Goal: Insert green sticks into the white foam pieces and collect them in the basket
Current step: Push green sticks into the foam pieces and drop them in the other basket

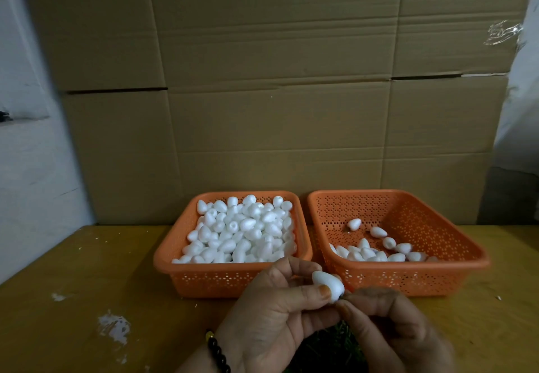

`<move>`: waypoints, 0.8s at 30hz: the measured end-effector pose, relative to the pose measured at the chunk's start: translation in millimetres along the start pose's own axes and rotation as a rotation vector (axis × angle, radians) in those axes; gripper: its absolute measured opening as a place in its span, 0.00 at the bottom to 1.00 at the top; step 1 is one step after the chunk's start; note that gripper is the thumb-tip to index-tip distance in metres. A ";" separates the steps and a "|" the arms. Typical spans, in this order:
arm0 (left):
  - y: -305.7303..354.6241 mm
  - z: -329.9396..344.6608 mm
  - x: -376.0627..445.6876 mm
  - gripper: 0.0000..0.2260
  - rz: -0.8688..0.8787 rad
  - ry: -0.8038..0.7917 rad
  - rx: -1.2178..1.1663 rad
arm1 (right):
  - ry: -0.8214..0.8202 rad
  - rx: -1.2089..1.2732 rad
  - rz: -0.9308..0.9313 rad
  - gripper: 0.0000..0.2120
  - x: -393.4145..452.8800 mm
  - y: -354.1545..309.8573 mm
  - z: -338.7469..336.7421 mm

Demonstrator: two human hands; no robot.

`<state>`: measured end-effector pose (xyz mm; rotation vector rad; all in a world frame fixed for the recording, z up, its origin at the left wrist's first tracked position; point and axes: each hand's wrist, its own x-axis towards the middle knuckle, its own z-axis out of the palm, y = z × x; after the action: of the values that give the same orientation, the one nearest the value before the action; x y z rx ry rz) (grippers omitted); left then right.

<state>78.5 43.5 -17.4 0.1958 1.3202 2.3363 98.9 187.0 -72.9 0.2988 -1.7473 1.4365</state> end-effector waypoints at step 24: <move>-2.2 1.9 -2.0 0.14 -0.003 -0.025 -0.038 | -0.005 -0.078 -0.132 0.04 1.7 -2.3 -0.9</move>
<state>81.6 45.1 -18.0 0.2104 1.2628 2.3463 99.7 187.6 -70.1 0.3699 -1.7492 1.2716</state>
